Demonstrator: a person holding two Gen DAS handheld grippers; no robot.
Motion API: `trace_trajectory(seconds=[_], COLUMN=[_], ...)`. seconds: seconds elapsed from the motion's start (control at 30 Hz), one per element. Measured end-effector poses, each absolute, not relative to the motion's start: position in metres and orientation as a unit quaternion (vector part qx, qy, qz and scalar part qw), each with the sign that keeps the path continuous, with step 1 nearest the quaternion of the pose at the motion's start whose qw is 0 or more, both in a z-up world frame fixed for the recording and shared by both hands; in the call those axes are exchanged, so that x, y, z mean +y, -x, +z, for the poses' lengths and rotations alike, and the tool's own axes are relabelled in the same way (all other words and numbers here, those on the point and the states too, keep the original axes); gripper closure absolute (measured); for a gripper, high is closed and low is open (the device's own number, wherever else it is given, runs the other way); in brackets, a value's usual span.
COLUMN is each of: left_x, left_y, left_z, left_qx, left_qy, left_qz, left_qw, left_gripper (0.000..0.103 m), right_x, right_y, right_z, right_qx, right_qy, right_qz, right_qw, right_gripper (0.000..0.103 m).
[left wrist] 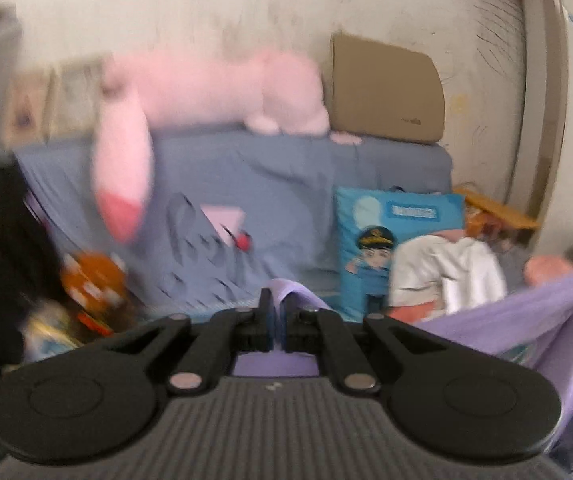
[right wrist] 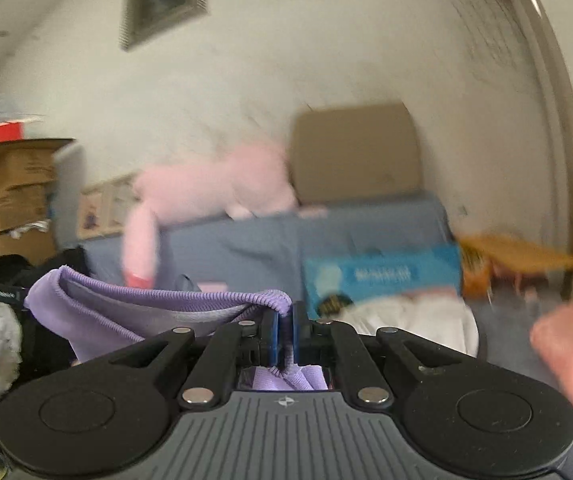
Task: Fold clothes
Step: 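Lift the lavender hoodie off the quilt with both grippers and shake it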
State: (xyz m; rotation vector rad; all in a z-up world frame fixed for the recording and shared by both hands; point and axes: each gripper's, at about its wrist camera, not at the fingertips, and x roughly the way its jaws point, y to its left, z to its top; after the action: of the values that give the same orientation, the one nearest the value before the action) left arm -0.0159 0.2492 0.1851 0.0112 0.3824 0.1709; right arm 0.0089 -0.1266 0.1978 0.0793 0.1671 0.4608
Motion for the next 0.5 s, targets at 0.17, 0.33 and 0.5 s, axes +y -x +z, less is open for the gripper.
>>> trace_trajectory(seconds=[0.17,0.33,0.5], left_x=[0.237,0.228,0.229], left_y=[0.095,0.175,0.198], left_z=[0.227,0.278,0.289], left_qx=[0.126,0.048,0.035], left_qy=[-0.024,-0.022,-0.032], left_qz=[0.092,0.088,0.099], left_qw=[0.987,0.995,0.994], left_gripper=[0.100,0.099,0.097], right_x=[-0.126,-0.134,-0.122], right_y=[0.043,0.075,0.064], right_z=[0.248,0.294,0.308], right_qx=[0.022,-0.033,-0.035], right_qy=[-0.001,0.010,0.028], right_qz=[0.265,0.289,0.288], right_qw=[0.964,0.957,0.956], right_gripper=[0.096,0.096,0.096])
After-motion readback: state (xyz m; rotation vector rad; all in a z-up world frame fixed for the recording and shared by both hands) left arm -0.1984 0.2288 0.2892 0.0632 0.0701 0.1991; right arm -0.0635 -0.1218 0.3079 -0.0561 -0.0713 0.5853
